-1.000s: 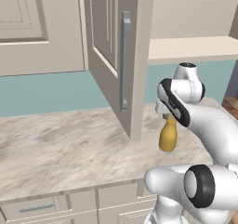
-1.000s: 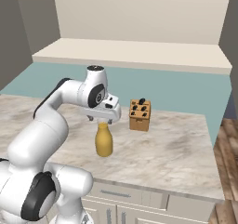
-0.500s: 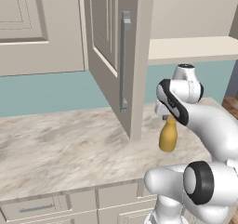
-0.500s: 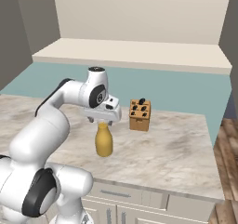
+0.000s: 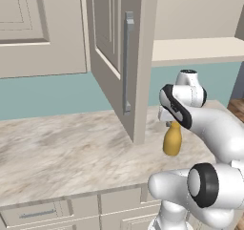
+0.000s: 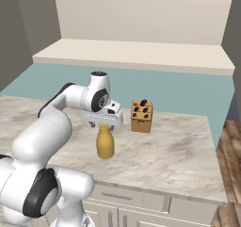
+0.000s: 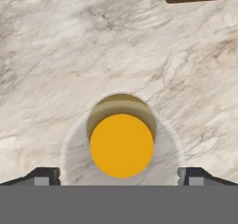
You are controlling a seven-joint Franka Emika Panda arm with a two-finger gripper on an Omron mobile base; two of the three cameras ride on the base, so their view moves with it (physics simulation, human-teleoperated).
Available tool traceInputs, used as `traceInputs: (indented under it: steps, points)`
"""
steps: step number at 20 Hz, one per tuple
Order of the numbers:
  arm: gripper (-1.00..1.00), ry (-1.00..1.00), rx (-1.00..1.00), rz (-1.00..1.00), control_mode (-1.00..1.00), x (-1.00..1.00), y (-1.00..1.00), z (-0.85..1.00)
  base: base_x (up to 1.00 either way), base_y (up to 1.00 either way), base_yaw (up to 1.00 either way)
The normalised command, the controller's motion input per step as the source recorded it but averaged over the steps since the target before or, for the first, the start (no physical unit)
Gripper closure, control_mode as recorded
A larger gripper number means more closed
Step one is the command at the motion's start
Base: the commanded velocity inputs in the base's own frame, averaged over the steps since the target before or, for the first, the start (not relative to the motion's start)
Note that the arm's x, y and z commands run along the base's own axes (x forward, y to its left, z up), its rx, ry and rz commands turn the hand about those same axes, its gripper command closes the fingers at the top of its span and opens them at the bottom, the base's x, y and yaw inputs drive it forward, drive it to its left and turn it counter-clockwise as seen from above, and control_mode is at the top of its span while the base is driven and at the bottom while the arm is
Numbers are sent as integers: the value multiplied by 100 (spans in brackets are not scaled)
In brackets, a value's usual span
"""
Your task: There is a tray on the dining counter. Grab the cup, mug, and pitcher and place them on the tray. The pitcher may be placed next to the tray if it cannot fit the tray.
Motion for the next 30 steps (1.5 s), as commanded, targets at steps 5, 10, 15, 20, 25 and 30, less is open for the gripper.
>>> traceInputs:
  steps: [5, 10, 15, 20, 25, 30]
  points:
    - [-100, 2, 0, 0, -100, 0, 0, -15, 0, 0, 0]
    - [-100, 1, 0, 0, -100, 0, 0, -13, 0, 0, 0]
    - [-100, 2, 0, 0, -100, 1, 0, -11, 0, 0, 0]
    - [-100, 1, 0, 0, -100, 1, 0, -3, 0, 0, 0]
    - [-100, 0, 0, 0, -100, 0, 0, 0, 0, 0, 0]
    - [-100, 0, 0, 0, -100, 0, 0, 0, 0, 0, 0]
